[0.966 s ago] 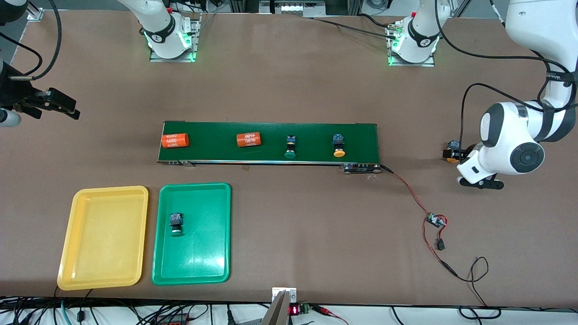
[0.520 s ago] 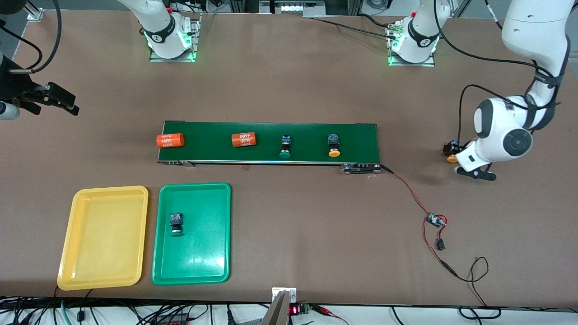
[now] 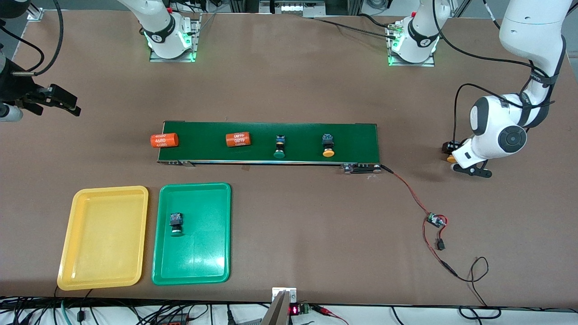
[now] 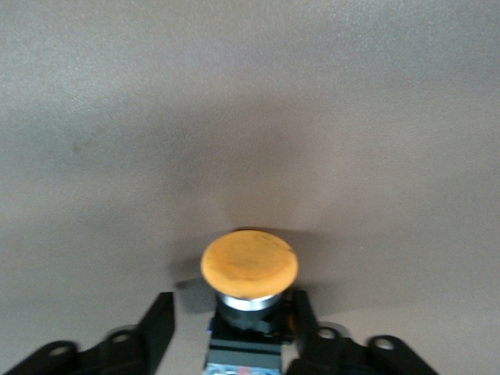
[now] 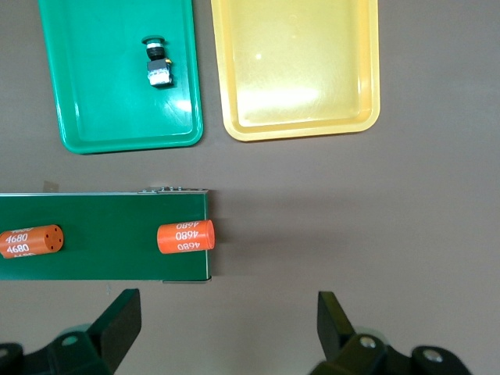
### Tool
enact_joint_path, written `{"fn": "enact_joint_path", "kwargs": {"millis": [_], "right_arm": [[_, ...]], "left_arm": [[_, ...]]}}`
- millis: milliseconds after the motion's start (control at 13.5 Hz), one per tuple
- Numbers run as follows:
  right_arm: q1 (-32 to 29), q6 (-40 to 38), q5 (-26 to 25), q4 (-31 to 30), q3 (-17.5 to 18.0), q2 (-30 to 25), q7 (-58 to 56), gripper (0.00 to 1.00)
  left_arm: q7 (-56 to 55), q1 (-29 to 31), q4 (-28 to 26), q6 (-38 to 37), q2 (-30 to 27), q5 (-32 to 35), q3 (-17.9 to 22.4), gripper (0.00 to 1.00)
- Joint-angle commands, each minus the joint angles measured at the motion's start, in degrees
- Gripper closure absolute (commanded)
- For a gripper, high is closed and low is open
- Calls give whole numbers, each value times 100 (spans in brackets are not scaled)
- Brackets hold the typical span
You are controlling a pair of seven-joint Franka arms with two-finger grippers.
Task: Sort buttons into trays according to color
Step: 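Place the yellow button on the belt while the right gripper reaches belt end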
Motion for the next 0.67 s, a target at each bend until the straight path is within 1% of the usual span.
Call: {"fn": "enact_joint_path", "kwargs": {"millis": [0,74,149,223,297,372,446,595], "right_arm": [[-68,41,4,-46,-17,80,29,0],[-69,49,13,32,-26,133,-14,0],[-34,50,13,120,-8,272,20,0],[-7,93,30,234,1,430,38,0],[28,76,57,383,27,615,38,0],[45,41,48,463,36,643,38,0],[11,93,65,472,36,695,12,0],[37,111,232,499,27,792,-32,0]], "left_arm": [[96,-20,-56,-150,-138,-2,1,82],[87,-46,14,-333,-147,7,-16,84],[44,-90,206,-640,-164,-2,-42,84],[26,-107,504,-1139,-173,-11,-77,84],[17,-108,942,-1770,-173,-185,-260,84],[-9,-116,1268,-2255,-165,-421,-410,84],[-166,-134,1428,-2495,-165,-685,-542,83],[-963,-143,1614,-2559,-173,-1055,-1086,83]]}}
